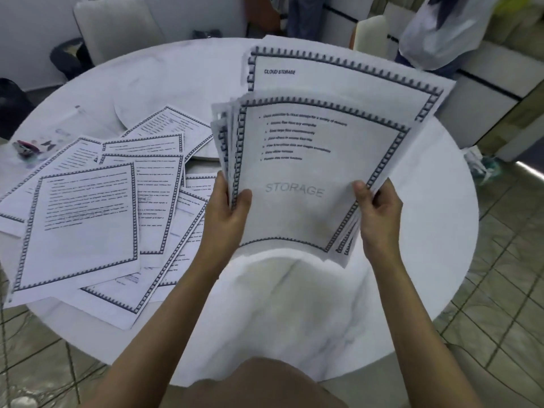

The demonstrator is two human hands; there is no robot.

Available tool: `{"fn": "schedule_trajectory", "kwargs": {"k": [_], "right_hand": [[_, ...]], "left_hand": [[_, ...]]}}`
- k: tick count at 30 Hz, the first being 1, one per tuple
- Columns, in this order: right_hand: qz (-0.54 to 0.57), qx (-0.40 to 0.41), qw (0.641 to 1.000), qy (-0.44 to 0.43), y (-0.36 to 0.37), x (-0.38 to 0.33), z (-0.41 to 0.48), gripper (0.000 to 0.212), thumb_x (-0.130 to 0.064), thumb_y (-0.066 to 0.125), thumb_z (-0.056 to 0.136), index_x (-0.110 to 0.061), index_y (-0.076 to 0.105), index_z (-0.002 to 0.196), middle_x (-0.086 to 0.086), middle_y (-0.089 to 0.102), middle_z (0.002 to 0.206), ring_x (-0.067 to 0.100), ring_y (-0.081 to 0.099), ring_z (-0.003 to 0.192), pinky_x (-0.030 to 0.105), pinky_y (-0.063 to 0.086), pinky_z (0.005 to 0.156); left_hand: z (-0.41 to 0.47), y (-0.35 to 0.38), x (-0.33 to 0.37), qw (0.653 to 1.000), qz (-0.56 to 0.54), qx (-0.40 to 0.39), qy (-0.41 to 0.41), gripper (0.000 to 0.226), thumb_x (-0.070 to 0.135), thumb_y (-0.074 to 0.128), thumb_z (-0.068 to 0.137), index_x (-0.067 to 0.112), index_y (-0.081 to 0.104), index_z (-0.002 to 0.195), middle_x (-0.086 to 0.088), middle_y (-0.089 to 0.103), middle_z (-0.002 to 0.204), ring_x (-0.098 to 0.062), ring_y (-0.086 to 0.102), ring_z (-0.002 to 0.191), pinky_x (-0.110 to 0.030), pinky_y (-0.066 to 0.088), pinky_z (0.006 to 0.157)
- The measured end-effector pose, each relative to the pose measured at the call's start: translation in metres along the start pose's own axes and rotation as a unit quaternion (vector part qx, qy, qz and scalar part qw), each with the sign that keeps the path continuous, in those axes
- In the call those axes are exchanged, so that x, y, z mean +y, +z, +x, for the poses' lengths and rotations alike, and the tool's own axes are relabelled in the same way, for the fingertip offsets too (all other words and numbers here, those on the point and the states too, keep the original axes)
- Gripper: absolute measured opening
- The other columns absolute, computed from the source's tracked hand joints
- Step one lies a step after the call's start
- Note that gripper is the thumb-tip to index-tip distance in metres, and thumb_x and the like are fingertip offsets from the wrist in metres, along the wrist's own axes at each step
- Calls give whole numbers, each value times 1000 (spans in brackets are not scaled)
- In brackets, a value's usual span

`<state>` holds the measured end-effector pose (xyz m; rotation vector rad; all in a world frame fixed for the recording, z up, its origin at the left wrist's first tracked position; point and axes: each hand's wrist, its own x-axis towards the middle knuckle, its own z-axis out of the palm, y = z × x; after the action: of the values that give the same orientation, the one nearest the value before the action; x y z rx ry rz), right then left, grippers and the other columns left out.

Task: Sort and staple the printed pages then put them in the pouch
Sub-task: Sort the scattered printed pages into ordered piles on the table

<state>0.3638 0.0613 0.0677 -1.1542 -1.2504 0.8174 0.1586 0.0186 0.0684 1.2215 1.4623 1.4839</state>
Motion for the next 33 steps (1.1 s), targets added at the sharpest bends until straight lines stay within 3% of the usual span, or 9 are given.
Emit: {"fn": "schedule_trajectory", "kwargs": {"k": [3, 7, 9, 13, 16, 20, 23, 26, 33], "right_hand": [[13, -11, 1000, 19, -3, -1, -7, 10, -21, 60, 87, -31, 57, 85, -24, 66, 76, -7, 58, 75, 16, 46, 76], [18, -20, 997, 68, -7, 15, -21, 10, -18, 62, 85, -26, 57, 81, -25, 66, 70, -10, 60, 72, 12, 48, 73], [9, -24, 996, 84, -6, 22, -28, 11, -18, 61, 86, -23, 56, 78, -25, 64, 67, -9, 58, 68, 10, 48, 69], [5, -29, 994, 104, -5, 30, -32, 10, -18, 59, 88, -24, 60, 80, -24, 67, 73, -7, 61, 74, 11, 49, 72], [13, -14, 996, 86, -3, 22, -28, 12, -17, 58, 89, -24, 59, 79, -25, 66, 71, -9, 60, 72, 9, 47, 70], [42, 1, 997, 63, -8, 6, -18, 4, -25, 61, 82, -24, 59, 79, -24, 67, 71, -8, 61, 73, 11, 48, 72], [57, 2, 996, 62, -11, 1, -15, 12, -32, 63, 74, -23, 59, 81, -23, 68, 74, -7, 62, 76, 12, 49, 71], [60, -4, 996, 68, -10, 4, -15, 8, -25, 63, 79, -23, 60, 86, -23, 70, 79, -6, 64, 81, 11, 49, 72], [65, 13, 997, 43, -3, -7, -13, 12, -16, 59, 88, -27, 60, 91, -26, 70, 82, -7, 64, 85, 11, 48, 74]], "left_hand": [[-3, 1, -5, 1000, -10, 13, 21, 33, 10, 55, 91, 20, 42, 119, 17, 57, 106, 13, 58, 93, -9, 48, 77], [-11, 4, -19, 999, -7, 34, -2, 35, 20, 63, 84, 26, 46, 115, 15, 61, 105, 7, 61, 93, -13, 51, 78], [-14, 3, -29, 999, -12, 33, -30, 41, 18, 65, 86, 20, 47, 122, 7, 62, 112, 3, 61, 98, -16, 52, 82], [-18, 3, -36, 998, -28, 18, -54, 59, 38, 65, 79, 13, 47, 129, -1, 63, 120, -10, 61, 108, -31, 52, 93], [-16, 5, -34, 998, -42, 25, -47, 43, 26, 65, 86, 12, 50, 124, 2, 64, 115, -5, 62, 103, -24, 53, 88], [-7, 3, -22, 998, -53, 30, -21, 31, 17, 68, 82, 28, 50, 105, 13, 63, 99, 6, 63, 87, -12, 50, 73], [-2, 2, -18, 998, -61, 22, -17, 27, 21, 67, 78, 30, 50, 97, 14, 63, 92, 6, 62, 84, -13, 50, 72], [-2, 4, -19, 998, -56, 9, -15, 25, 11, 64, 86, 29, 52, 98, 14, 64, 95, 7, 63, 85, -12, 49, 72], [-8, 13, -5, 998, -60, 20, 14, 15, 13, 55, 91, 27, 52, 97, 9, 63, 98, 4, 63, 87, -14, 51, 72]]}}
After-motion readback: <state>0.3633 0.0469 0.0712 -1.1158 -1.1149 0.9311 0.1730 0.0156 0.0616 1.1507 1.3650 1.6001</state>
